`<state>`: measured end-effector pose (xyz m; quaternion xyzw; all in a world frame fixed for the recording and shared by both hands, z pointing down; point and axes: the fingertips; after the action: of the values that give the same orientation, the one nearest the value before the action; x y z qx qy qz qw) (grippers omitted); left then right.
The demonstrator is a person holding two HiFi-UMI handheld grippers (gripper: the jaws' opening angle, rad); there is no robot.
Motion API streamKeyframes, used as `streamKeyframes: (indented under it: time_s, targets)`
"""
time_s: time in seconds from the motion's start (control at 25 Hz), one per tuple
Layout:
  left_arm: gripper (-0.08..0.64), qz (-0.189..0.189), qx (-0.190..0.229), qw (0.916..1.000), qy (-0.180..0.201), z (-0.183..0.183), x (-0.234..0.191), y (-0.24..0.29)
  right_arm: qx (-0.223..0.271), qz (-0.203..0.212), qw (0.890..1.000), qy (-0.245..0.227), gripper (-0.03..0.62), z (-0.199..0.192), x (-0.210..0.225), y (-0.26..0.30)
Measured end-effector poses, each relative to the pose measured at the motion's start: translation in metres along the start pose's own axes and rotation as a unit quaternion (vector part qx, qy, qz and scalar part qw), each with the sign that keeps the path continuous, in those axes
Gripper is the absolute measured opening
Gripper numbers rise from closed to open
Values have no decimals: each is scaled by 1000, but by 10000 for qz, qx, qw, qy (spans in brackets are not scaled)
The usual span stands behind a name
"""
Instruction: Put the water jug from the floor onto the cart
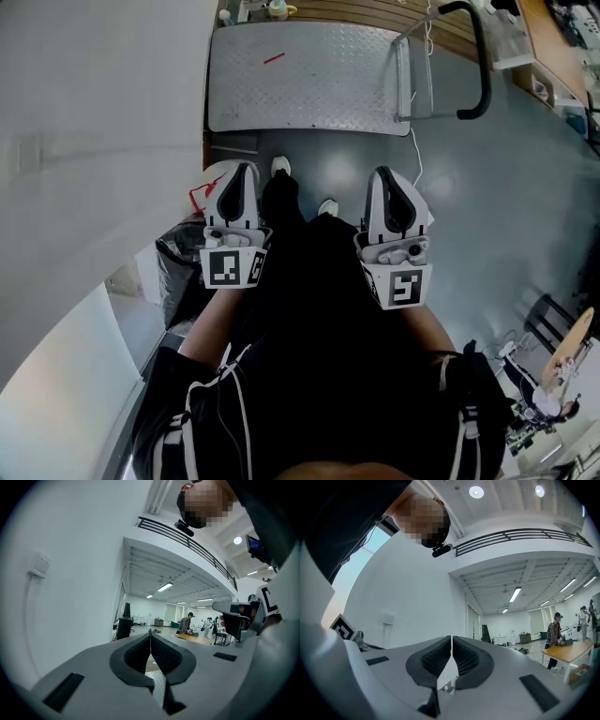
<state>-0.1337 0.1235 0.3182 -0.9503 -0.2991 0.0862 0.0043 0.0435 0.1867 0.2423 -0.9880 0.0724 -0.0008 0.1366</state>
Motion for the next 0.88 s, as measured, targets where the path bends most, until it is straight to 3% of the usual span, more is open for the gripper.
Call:
streamKeyframes:
  time_s: [0.24, 0.44, 0.64, 0.88]
  targets:
    - [18, -42, -83, 9999, -133, -7, -51, 22, -97, 193, 9997, -99, 20, -15, -22, 62]
    - [18, -181, -307, 9979, -549, -19, -92, 39, -241, 161, 9995, -118, 20, -31, -27, 99]
    - [18, -106, -365, 9988, -308, -25, -116, 43, -371, 211, 9991, 62, 20, -50, -44, 121]
    - [18, 365, -753, 9962, -259, -47, -140, 27, -398, 717, 9963, 272, 20, -57, -60, 143]
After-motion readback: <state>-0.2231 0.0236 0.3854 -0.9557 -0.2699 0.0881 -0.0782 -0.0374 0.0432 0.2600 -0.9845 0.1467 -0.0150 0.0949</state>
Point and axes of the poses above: the fingertips, and each gripper's own axes: y forward along the fingers, x to its right, z out of its top, and after that the axes turned 9 degrees about x, right-handed
